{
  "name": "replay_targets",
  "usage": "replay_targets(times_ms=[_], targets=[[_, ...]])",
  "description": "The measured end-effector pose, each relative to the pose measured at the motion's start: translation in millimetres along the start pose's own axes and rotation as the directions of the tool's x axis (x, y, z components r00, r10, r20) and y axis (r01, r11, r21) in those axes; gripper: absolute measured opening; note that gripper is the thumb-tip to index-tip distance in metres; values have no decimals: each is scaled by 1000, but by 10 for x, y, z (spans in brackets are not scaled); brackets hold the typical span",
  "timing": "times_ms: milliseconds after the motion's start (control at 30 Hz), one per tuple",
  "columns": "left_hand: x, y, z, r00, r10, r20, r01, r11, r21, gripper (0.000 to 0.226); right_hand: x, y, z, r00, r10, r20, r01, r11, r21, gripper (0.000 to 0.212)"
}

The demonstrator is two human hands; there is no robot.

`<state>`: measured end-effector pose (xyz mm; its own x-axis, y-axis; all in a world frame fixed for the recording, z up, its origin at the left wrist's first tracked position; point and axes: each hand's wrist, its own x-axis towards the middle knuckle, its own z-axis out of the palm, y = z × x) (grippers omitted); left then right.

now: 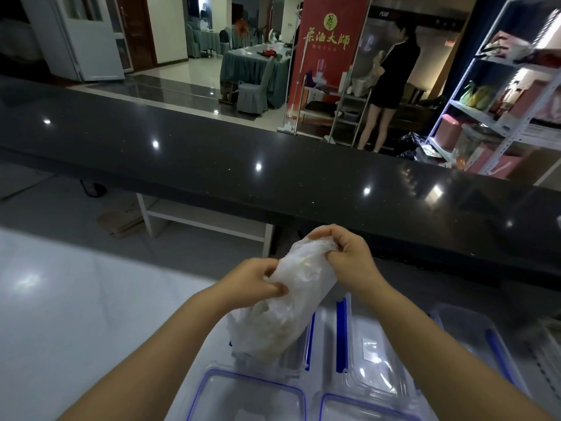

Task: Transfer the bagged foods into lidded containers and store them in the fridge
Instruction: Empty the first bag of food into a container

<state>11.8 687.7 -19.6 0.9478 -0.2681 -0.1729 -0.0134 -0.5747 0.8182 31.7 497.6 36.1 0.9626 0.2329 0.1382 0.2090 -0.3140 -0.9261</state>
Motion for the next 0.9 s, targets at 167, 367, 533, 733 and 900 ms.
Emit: replay_targets(times_ms=[167,367,533,733,900], targets=[[31,73,150,997,19,-68,-30,987,-156,26,67,-152,-75,998,-33,-46,33,999,5,47],[10,-50,43,971,69,-229,-41,992,123,13,-2,116,10,1000,19,9,-17,985,-171,48],[-42,-273,-25,967,121,-226,3,876,482,14,-165,529,170,981,155,114,-85,881,-464,35],[-144,-381,-17,973,100,-209,-22,939,343,66,-300,716,532,939,282,196,-152,853,-499,54],[-231,-385,15,976,212,53,-216,890,401,81,-438,733,875,958,108,265,30,883,-468,54]])
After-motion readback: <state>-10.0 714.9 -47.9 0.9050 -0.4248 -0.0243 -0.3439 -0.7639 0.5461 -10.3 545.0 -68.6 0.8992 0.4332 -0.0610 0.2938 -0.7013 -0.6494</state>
